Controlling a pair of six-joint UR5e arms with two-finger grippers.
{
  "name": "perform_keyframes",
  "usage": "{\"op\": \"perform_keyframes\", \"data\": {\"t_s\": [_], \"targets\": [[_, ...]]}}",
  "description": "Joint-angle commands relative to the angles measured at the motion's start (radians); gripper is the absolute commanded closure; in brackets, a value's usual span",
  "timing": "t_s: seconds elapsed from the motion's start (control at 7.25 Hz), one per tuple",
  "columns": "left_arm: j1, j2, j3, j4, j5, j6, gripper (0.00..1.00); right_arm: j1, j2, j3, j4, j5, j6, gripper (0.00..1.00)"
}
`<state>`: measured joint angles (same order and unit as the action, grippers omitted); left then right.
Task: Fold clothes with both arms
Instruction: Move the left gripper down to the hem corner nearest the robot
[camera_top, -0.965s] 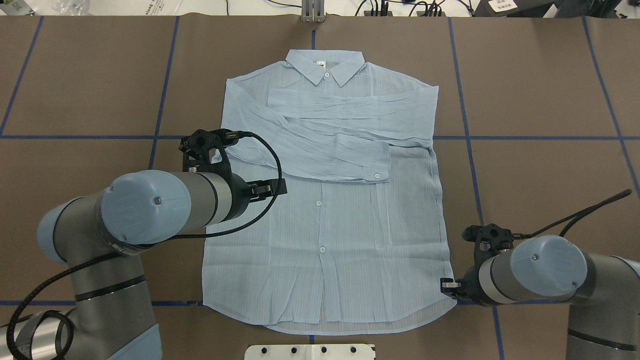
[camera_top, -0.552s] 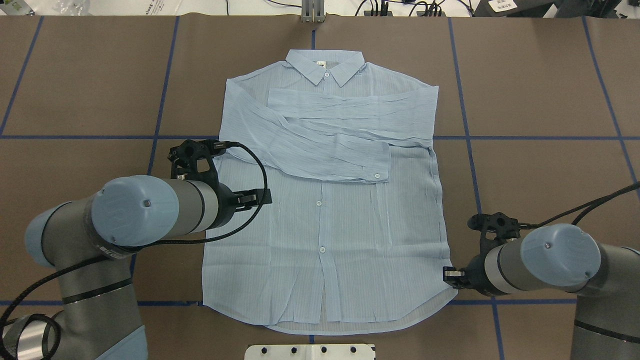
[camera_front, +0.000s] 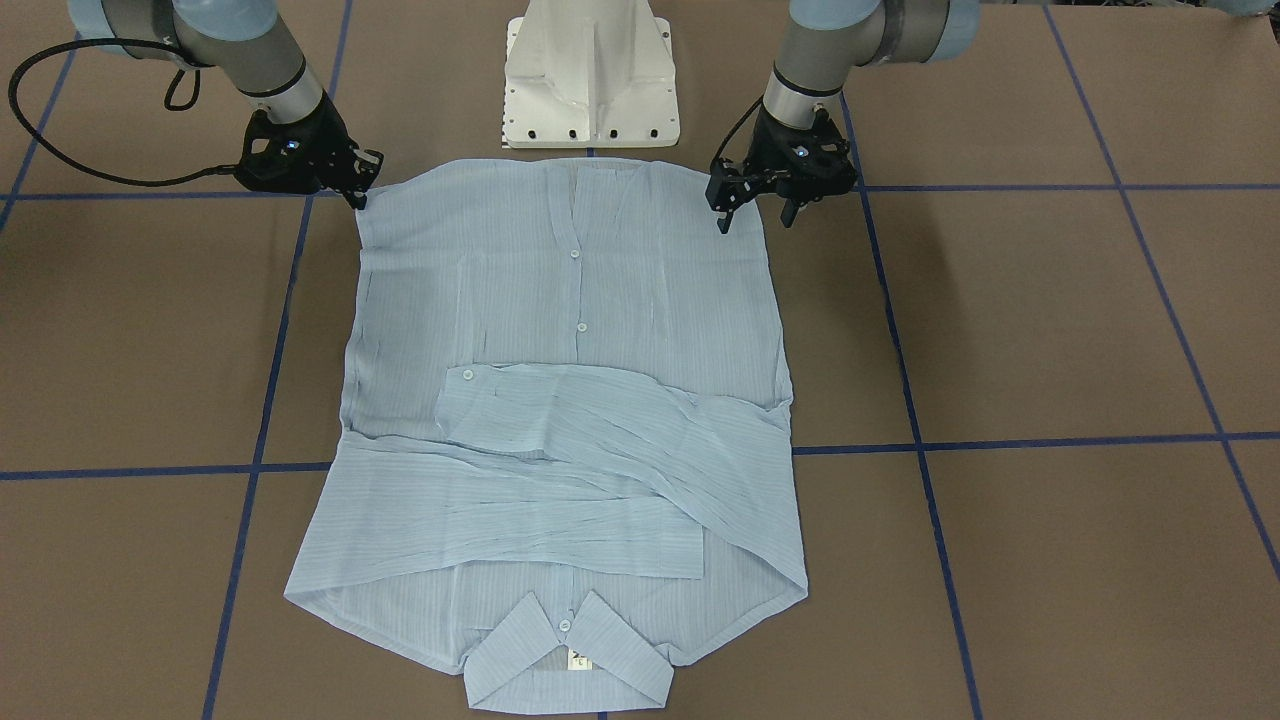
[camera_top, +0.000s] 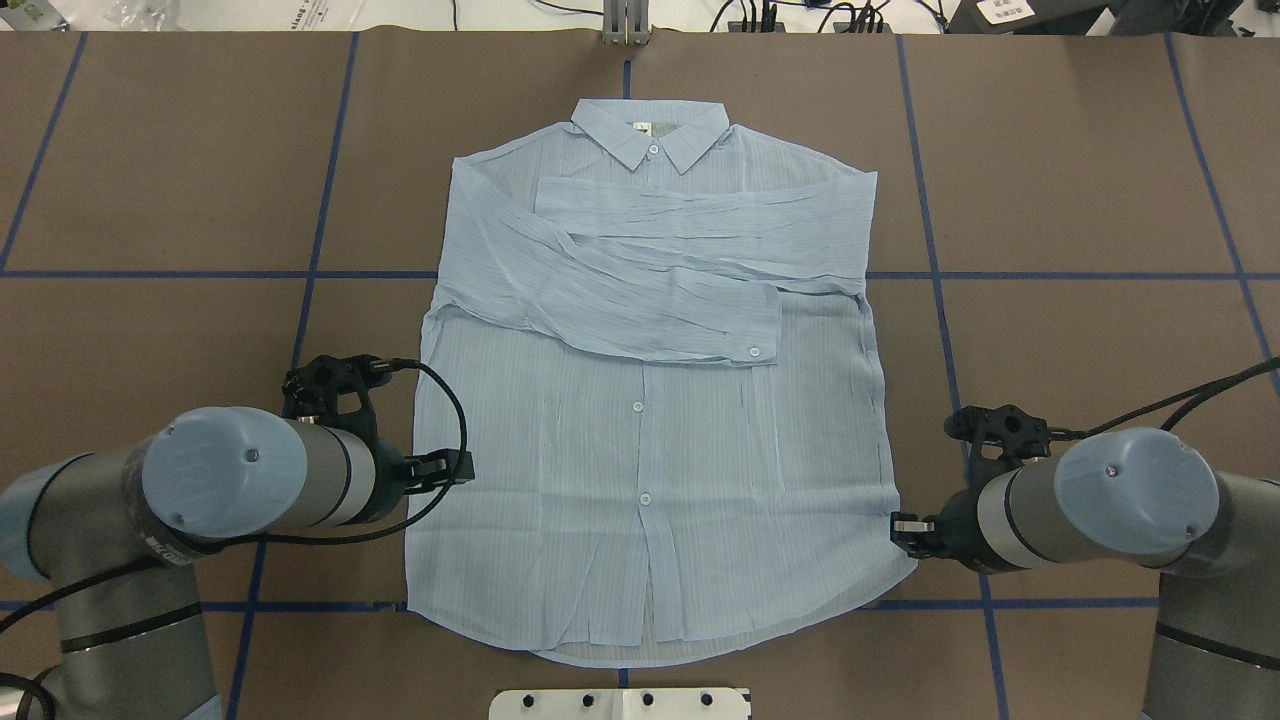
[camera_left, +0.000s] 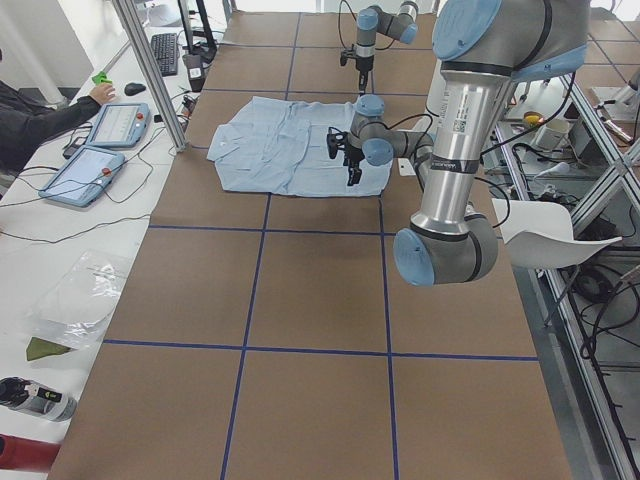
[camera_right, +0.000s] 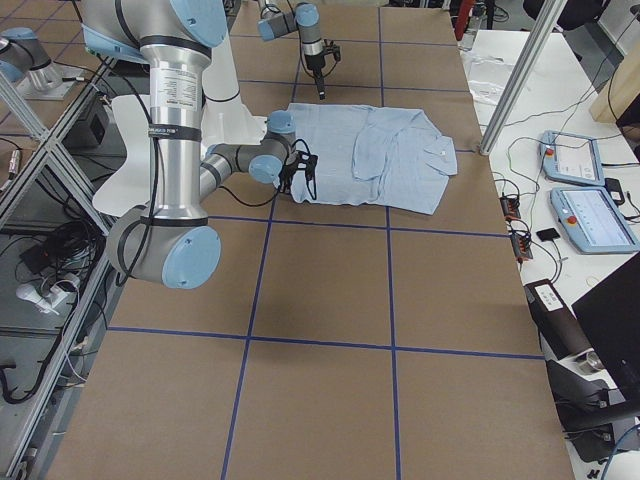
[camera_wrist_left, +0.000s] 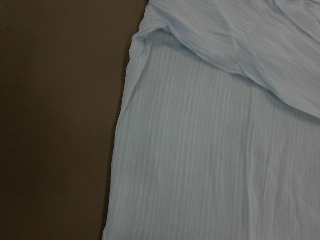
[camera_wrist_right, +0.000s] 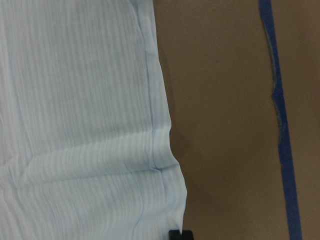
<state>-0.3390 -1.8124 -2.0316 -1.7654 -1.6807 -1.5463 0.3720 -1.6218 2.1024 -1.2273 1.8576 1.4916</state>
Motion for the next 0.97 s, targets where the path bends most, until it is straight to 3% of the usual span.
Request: {"op": "perform_keyframes", "data": {"t_s": [0.0,0.83], "targets": [[0.095,0.013,0.001,0.0,0.006,-0.084,0.11,0.008,0.0,0.007,0.0,0.0,-0.001,1.0],[0.129,0.018,0.02,0.0,0.01,-0.12,0.23,0.011,0.0,0.018,0.0,0.003,-0.001,1.0]]}}
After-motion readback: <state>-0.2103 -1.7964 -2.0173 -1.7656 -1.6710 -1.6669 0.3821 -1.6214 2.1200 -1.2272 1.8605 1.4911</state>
